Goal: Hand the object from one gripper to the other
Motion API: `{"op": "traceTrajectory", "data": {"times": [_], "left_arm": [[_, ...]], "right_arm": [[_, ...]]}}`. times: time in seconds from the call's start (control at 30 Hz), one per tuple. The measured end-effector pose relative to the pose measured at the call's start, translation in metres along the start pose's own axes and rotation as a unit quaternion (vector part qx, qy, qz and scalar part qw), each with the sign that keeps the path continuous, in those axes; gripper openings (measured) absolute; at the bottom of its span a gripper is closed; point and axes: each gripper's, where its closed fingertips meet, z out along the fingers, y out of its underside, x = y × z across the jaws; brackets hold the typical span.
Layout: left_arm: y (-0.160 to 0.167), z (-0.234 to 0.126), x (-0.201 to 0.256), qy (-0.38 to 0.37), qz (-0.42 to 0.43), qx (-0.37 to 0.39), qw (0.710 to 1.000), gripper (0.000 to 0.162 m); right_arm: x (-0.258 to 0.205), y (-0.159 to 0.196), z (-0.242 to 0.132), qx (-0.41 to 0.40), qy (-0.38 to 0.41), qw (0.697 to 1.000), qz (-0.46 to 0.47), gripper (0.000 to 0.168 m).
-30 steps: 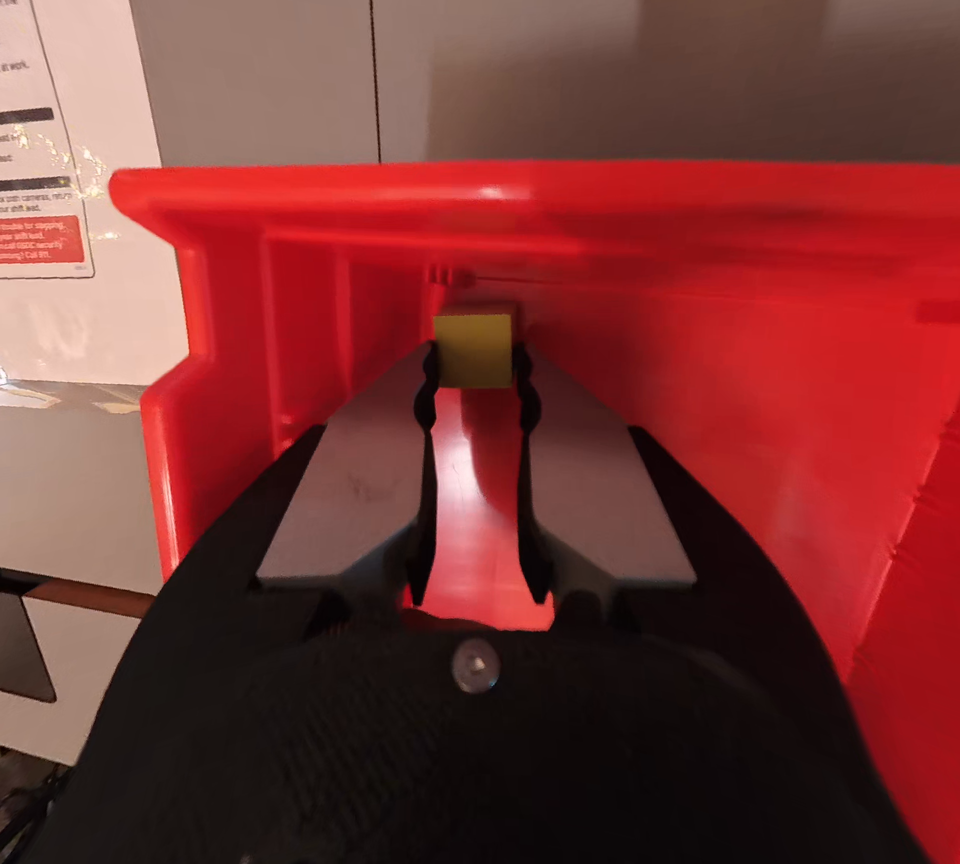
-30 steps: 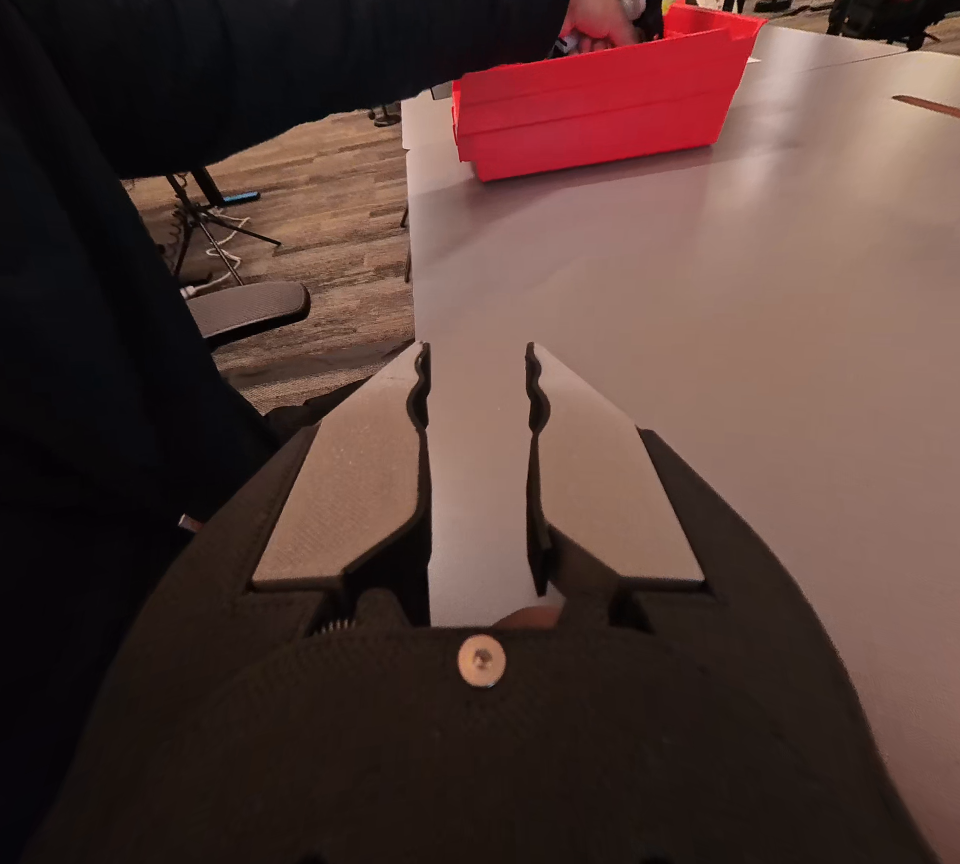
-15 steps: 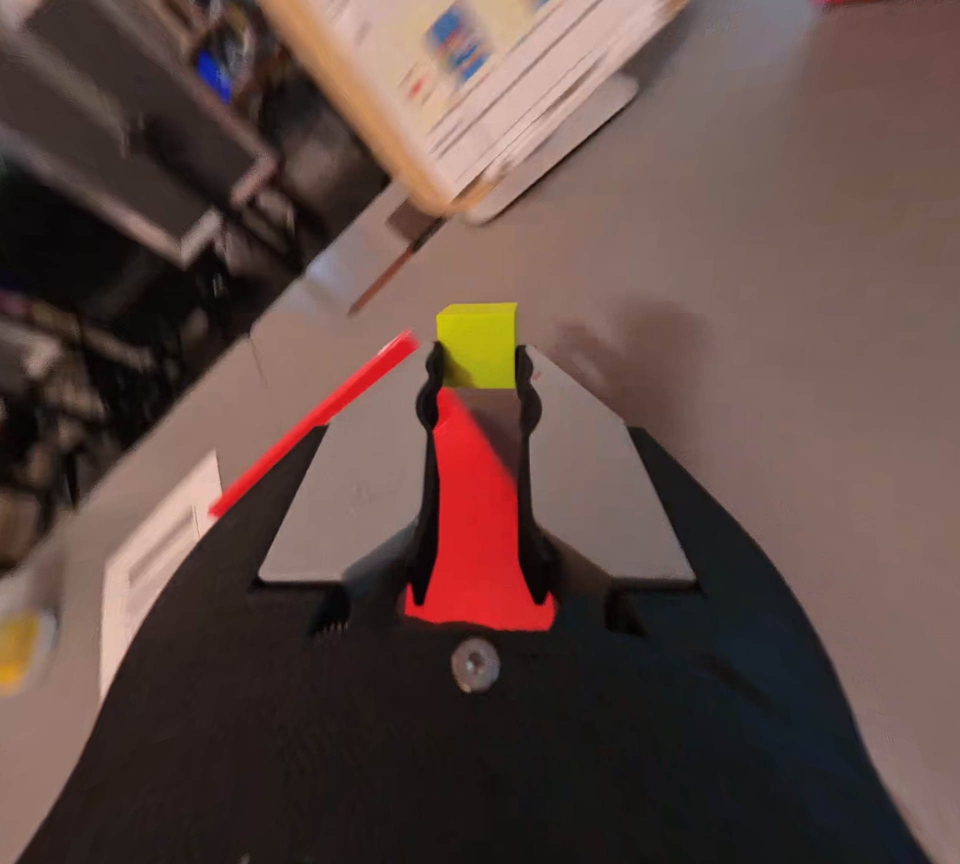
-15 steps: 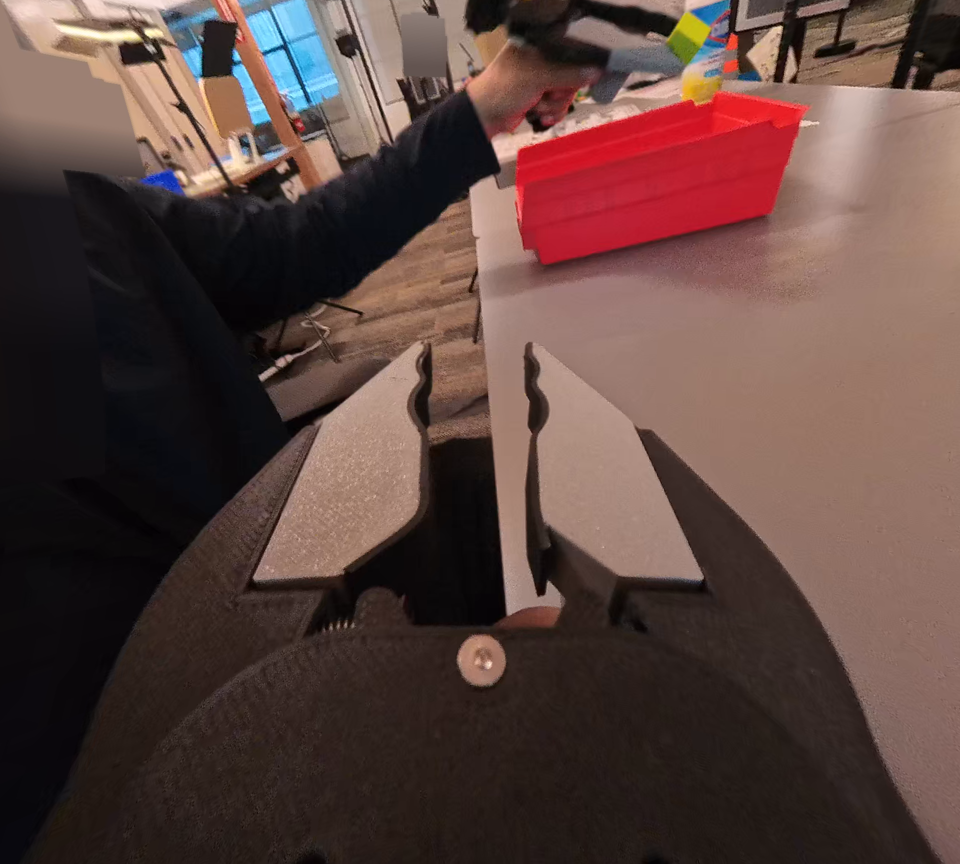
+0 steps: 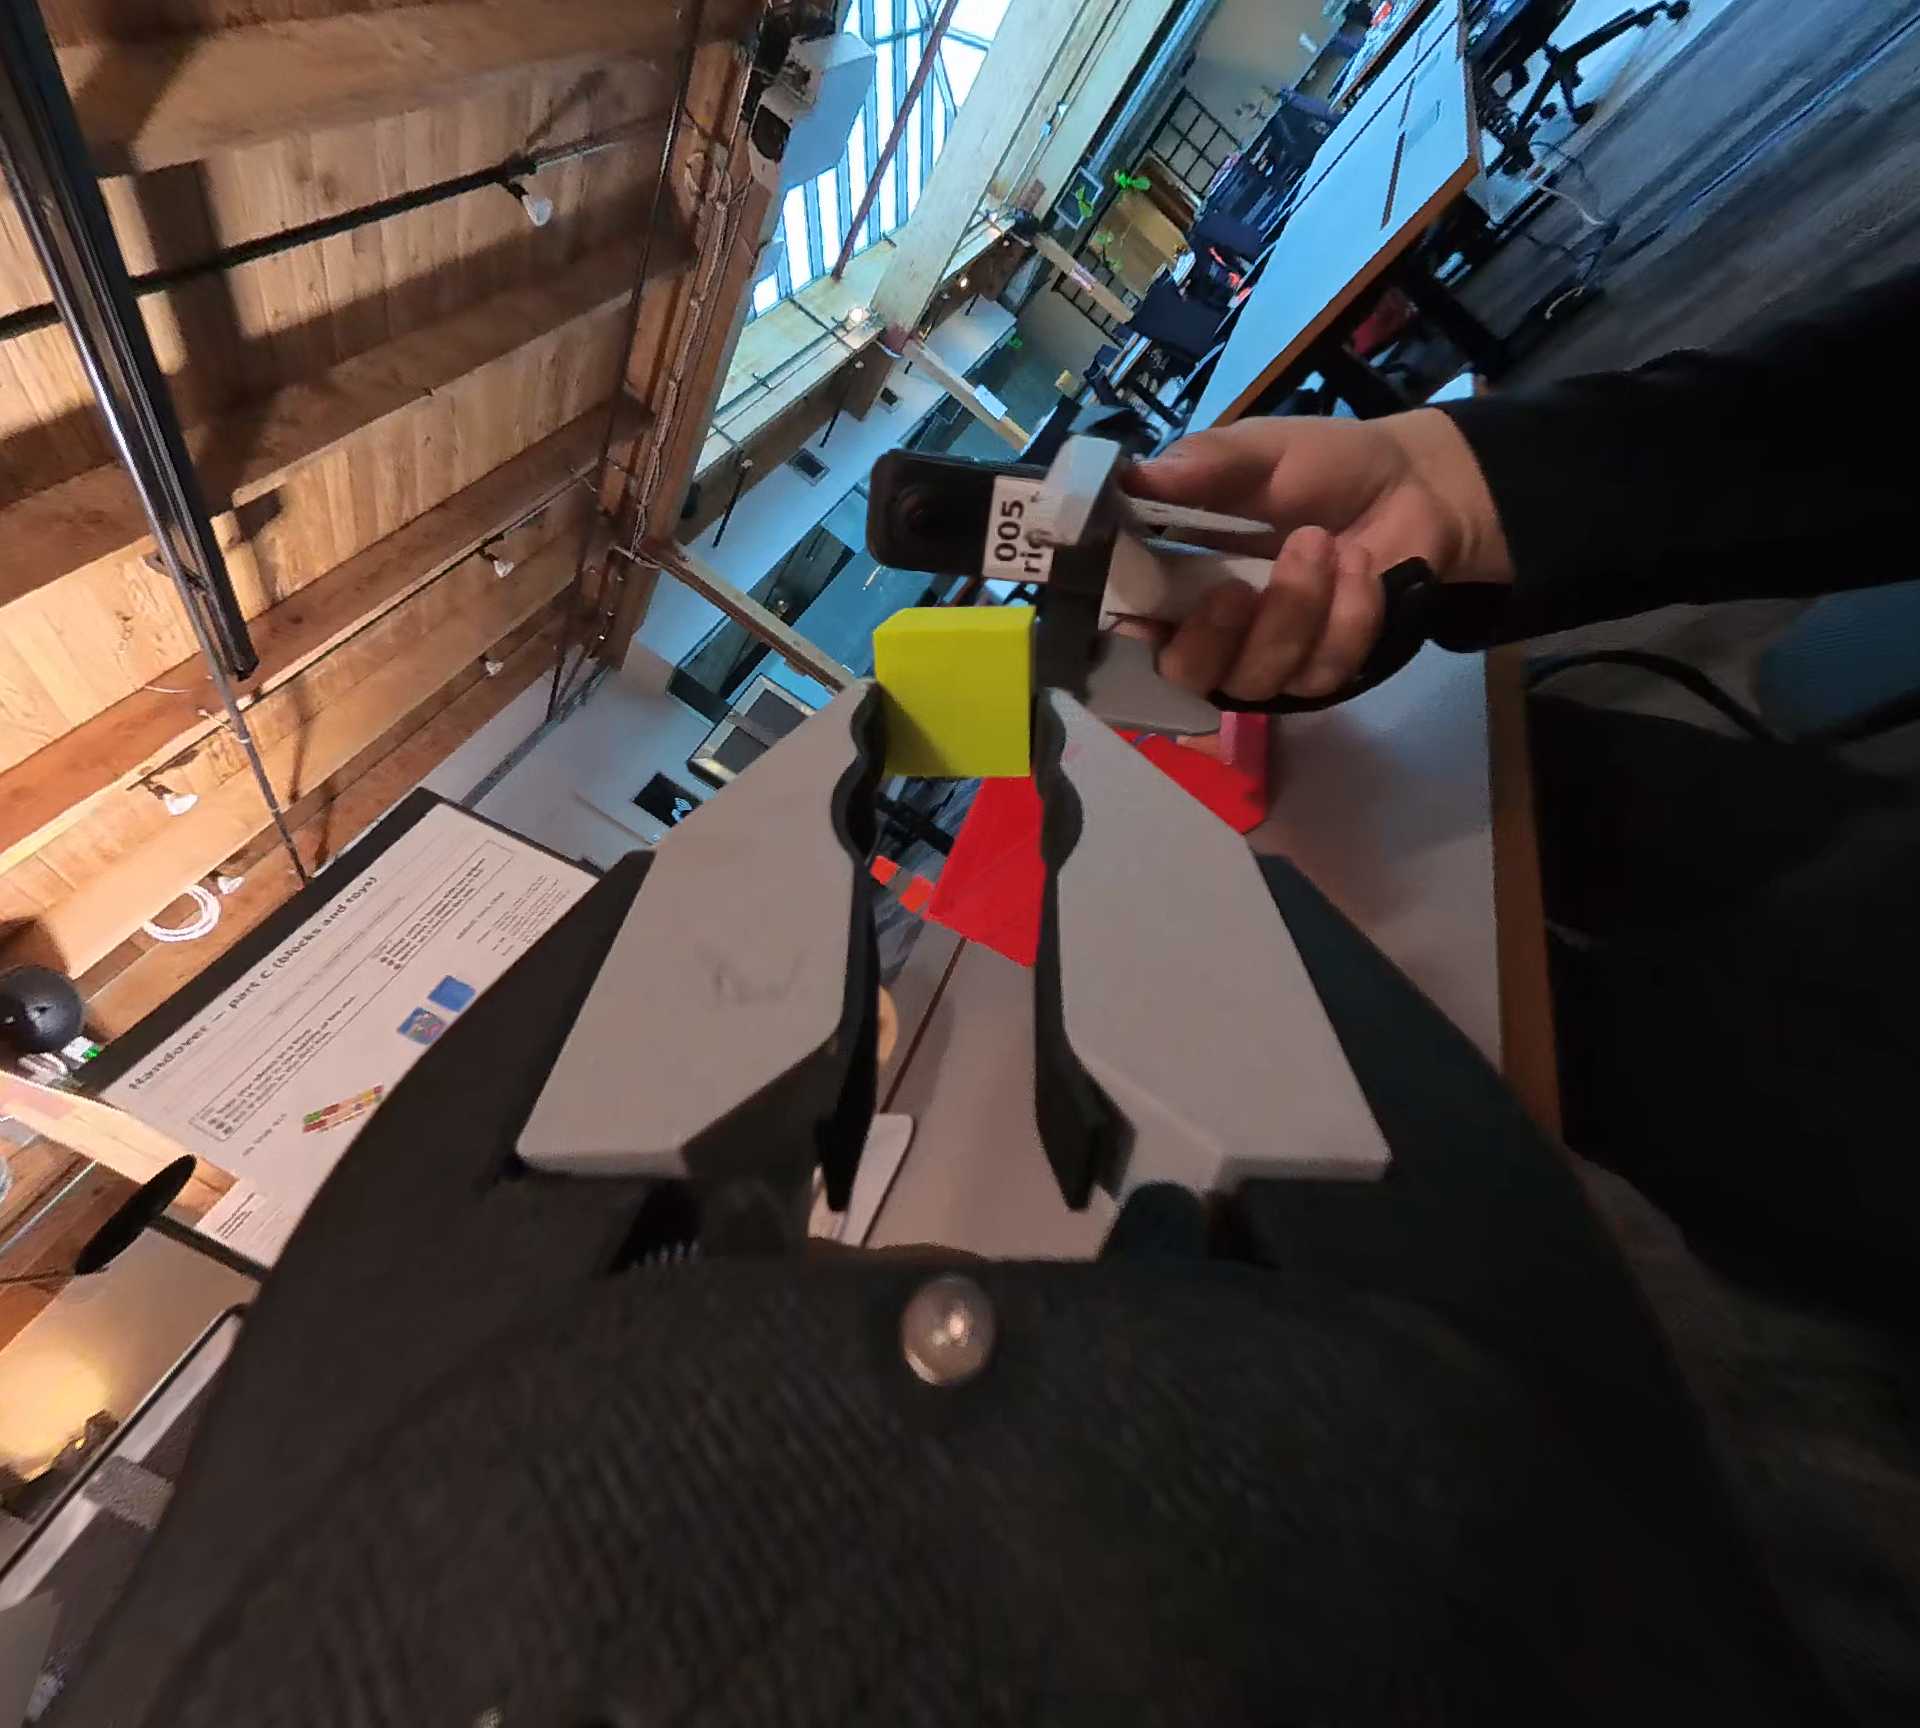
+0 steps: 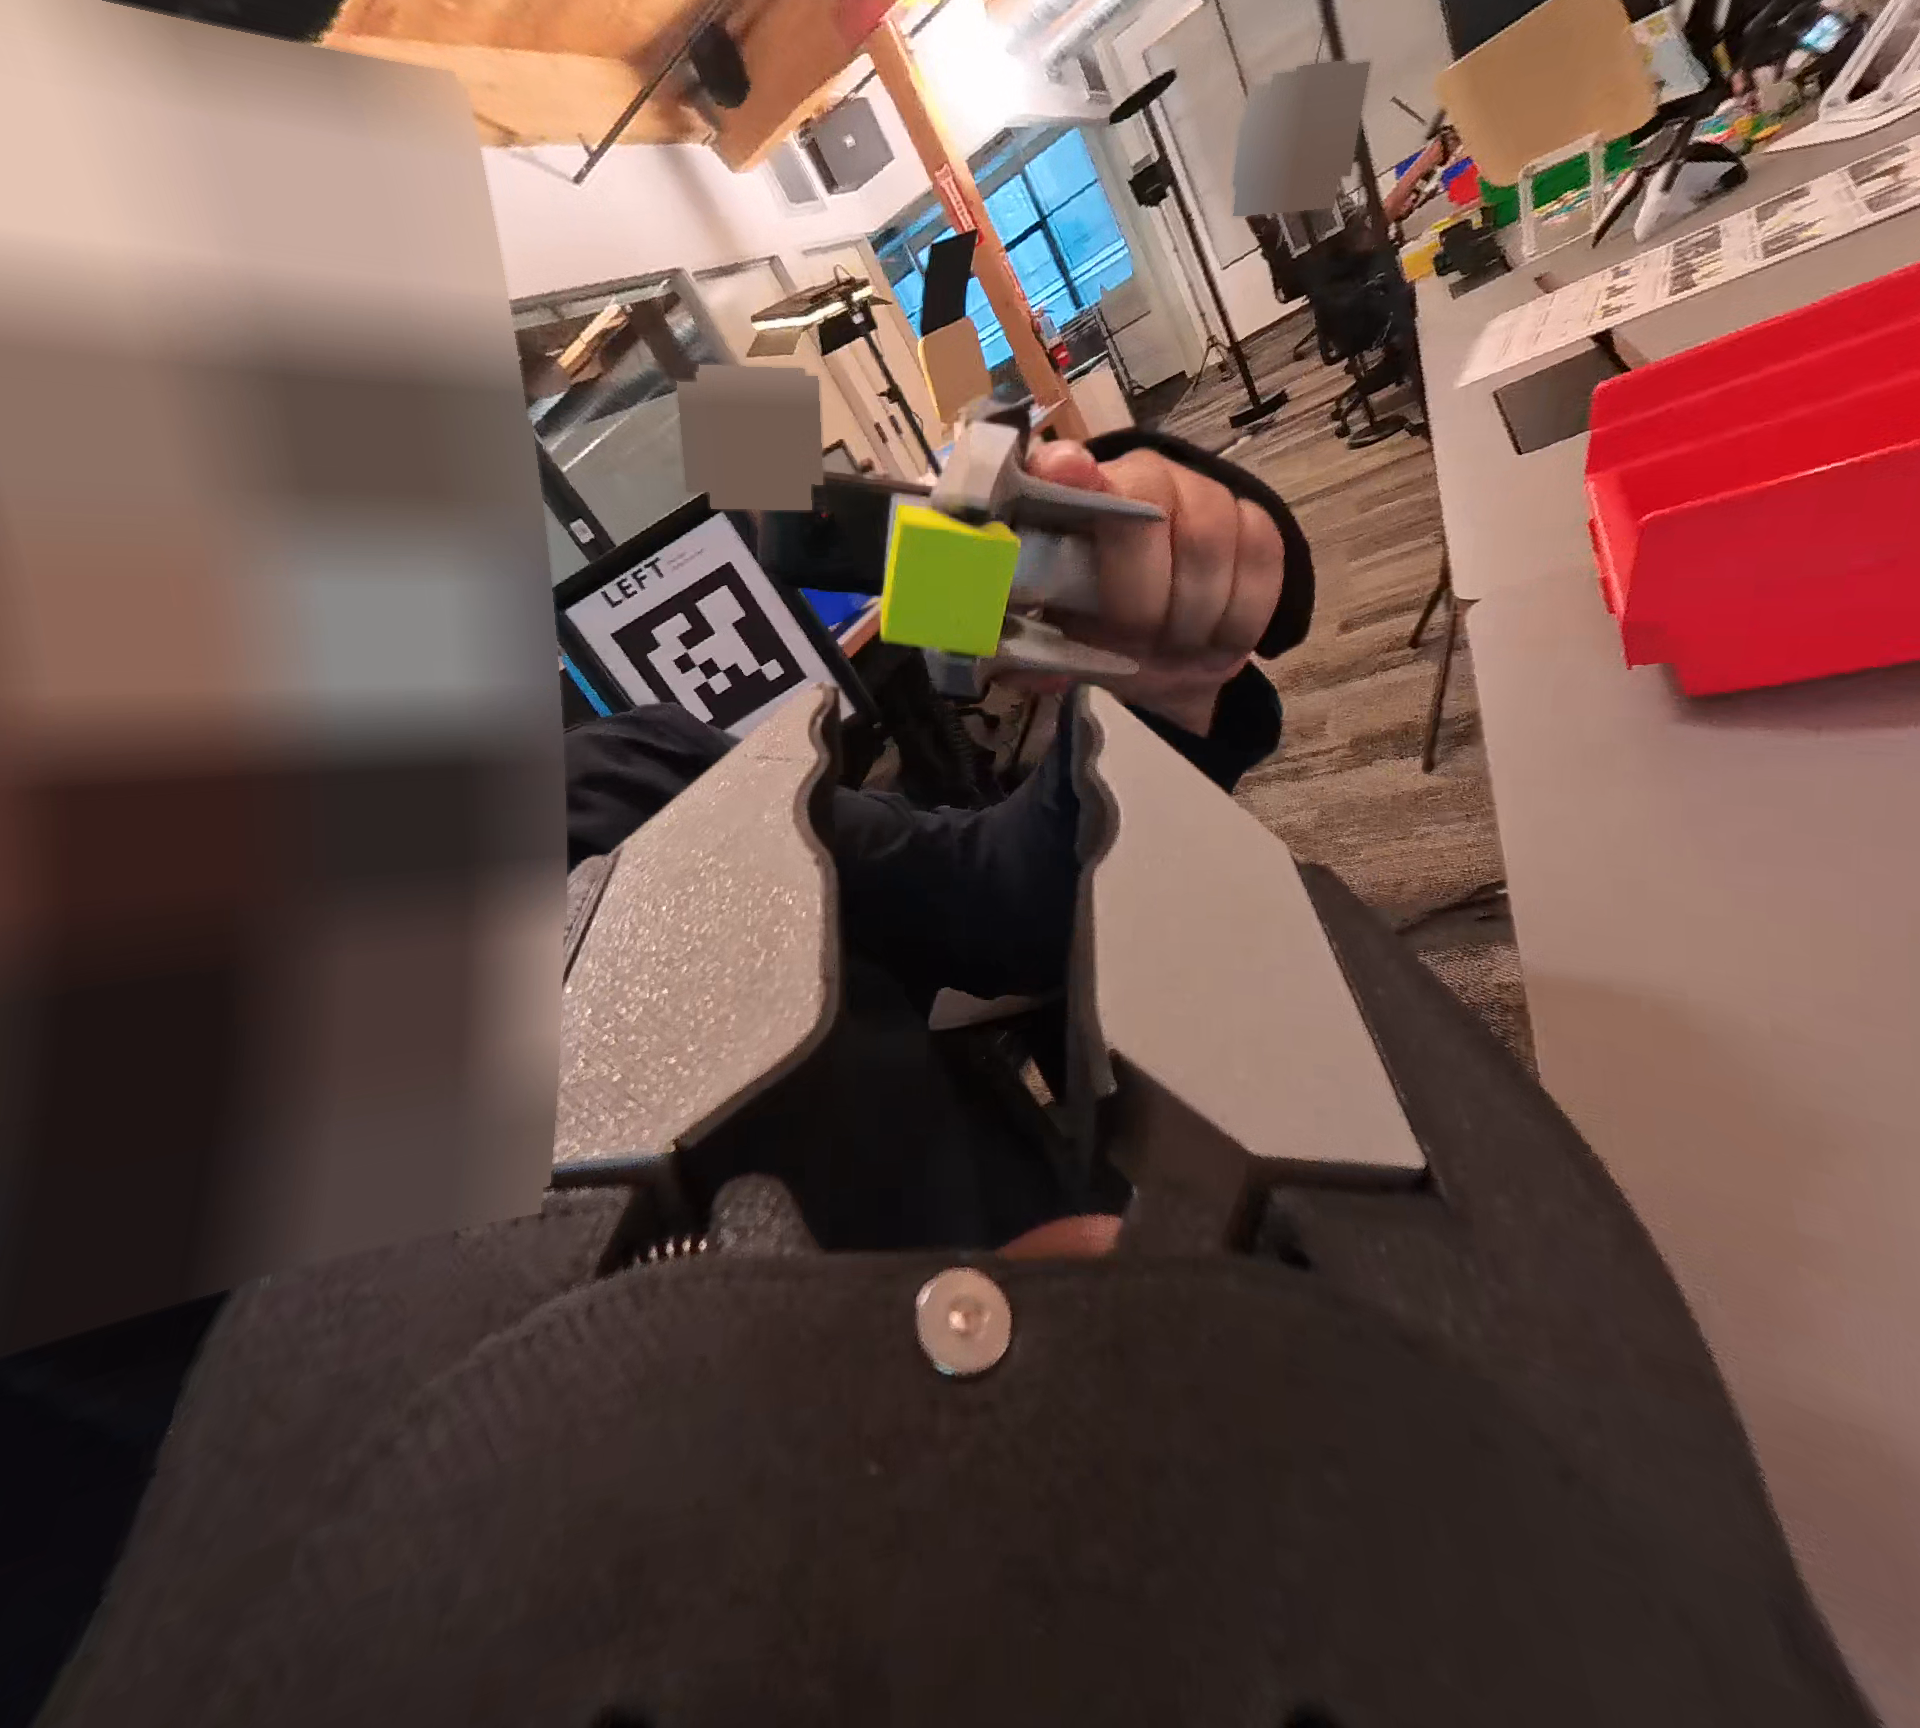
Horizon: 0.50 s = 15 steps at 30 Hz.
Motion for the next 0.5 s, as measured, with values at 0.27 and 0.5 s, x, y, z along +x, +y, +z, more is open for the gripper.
{"op": "traceTrajectory", "data": {"times": [0.27,0.5], "left_arm": [[0.009,0.017,0.033,0.038,0.034,-0.040,0.998,0.026],[0.030,0.016,0.035,0.044,0.028,-0.082,0.995,0.026]], "right_arm": [[-0.001,0.022,0.023,-0.036,-0.008,0.999,0.007,0.029],[0.020,0.025,0.022,-0.039,0.037,0.998,-0.012,0.027]]}}
